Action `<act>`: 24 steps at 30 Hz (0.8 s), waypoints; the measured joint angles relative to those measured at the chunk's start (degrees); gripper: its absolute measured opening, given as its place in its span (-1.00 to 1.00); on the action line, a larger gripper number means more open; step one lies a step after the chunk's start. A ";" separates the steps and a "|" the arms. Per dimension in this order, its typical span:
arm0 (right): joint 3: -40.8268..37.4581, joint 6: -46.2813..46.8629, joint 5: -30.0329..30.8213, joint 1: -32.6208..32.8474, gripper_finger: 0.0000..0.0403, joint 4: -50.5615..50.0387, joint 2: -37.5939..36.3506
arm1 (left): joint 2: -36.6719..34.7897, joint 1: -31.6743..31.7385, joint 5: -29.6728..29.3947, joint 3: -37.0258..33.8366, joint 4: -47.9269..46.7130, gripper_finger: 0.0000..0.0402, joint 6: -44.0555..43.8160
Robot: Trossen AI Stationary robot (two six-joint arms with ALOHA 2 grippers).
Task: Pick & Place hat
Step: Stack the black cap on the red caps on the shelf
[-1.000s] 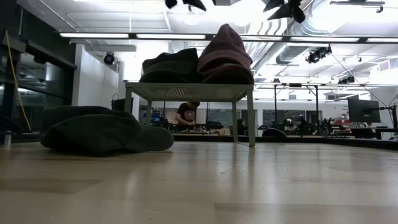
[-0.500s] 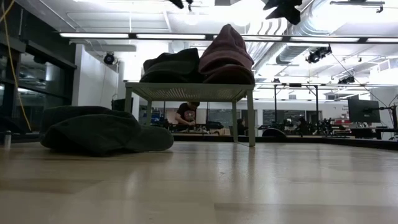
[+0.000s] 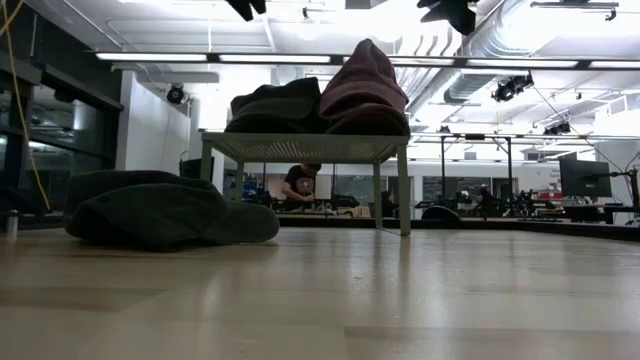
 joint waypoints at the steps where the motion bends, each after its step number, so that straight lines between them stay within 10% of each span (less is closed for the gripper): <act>1: 0.00 0.00 0.02 0.57 -0.22 -0.22 0.00 | 0.00 -0.02 0.02 0.00 -0.33 -0.27 -0.10; 14: 0.02 1.49 0.52 11.42 -0.24 -2.57 0.00 | 0.02 -3.90 3.14 -5.10 -2.70 -0.27 -1.63; 24: 0.01 7.67 6.68 19.37 -0.24 -6.26 -0.50 | -1.89 -12.64 4.71 -16.90 -3.13 -0.27 -18.97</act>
